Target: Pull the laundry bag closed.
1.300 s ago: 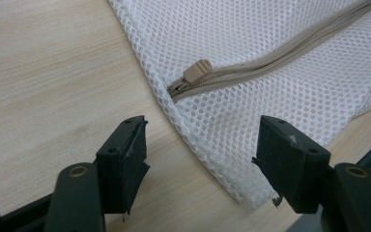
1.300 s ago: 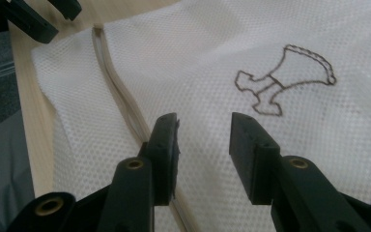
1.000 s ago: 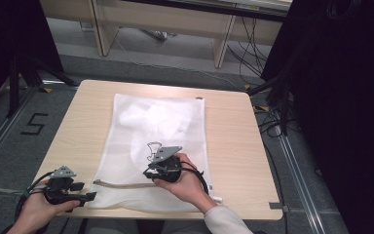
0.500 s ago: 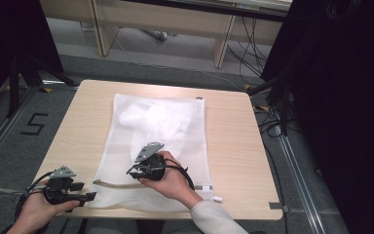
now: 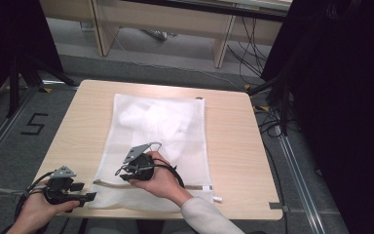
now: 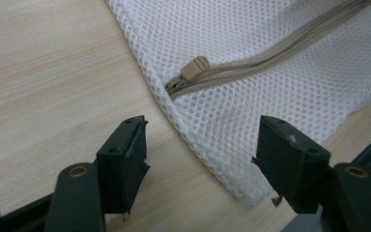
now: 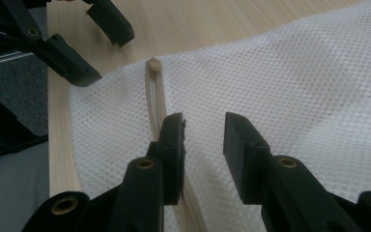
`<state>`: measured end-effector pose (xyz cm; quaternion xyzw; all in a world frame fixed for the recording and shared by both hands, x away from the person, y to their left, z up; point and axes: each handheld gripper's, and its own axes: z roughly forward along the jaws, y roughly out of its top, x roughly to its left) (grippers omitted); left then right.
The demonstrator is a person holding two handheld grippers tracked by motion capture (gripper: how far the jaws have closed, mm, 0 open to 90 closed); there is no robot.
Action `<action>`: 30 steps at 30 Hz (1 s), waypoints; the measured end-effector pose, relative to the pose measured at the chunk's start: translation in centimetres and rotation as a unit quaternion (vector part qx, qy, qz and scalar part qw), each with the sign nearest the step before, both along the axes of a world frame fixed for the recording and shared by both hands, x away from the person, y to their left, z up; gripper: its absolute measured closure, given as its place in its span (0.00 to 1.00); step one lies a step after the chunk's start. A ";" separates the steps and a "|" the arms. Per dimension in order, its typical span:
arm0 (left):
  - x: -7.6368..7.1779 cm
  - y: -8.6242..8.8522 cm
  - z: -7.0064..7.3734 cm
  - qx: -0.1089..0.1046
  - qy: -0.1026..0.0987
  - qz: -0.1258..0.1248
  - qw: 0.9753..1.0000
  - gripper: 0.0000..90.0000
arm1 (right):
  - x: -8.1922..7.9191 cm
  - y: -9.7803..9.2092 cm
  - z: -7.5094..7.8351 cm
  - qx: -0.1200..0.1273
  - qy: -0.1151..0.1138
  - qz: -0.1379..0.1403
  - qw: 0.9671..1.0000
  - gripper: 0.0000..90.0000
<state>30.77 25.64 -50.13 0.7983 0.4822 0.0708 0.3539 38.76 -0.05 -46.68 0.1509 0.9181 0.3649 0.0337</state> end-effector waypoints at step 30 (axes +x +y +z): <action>0.2 0.1 -0.1 0.000 0.012 -0.003 1.000 0.38 | 0.5 6.5 -2.0 -0.024 0.027 0.044 0.998 0.80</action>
